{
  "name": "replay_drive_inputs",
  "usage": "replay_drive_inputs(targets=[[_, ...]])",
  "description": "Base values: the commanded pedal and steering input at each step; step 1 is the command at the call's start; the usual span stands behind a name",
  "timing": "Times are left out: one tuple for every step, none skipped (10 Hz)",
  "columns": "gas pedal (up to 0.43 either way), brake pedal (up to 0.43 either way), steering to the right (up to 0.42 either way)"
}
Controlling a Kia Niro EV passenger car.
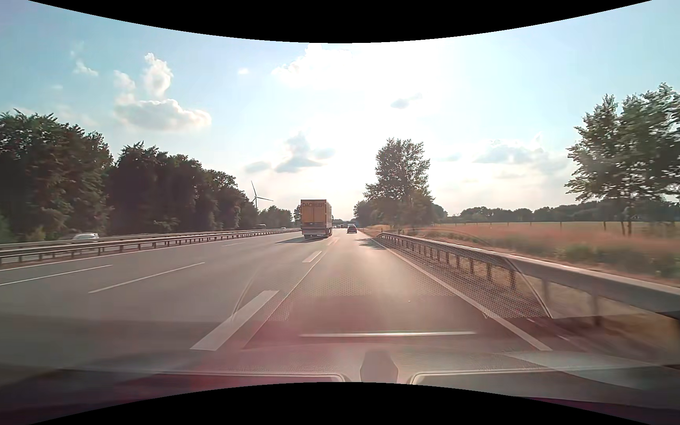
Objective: Follow the waypoints while adhering to traffic rules and regulations
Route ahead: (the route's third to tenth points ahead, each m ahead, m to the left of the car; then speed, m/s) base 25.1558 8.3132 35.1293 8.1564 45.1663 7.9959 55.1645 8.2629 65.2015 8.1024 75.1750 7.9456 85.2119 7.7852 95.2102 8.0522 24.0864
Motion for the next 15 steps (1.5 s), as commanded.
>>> replay_drive_inputs(targets=[[0.177,0.0,-0.003],[0.177,0.0,-0.003],[0.177,0.0,-0.002],[0.177,0.0,-0.003],[0.177,0.0,-0.003],[0.177,0.0,-0.003],[0.177,0.0,-0.003],[0.169,0.0,-0.003],[0.138,0.0,-0.003],[0.0,0.0,-0.003],[0.0,0.0,-0.003],[0.0,0.0,-0.003],[0.0,0.0,-0.003],[0.0,0.0,-0.003],[0.0,0.0,-0.003]])
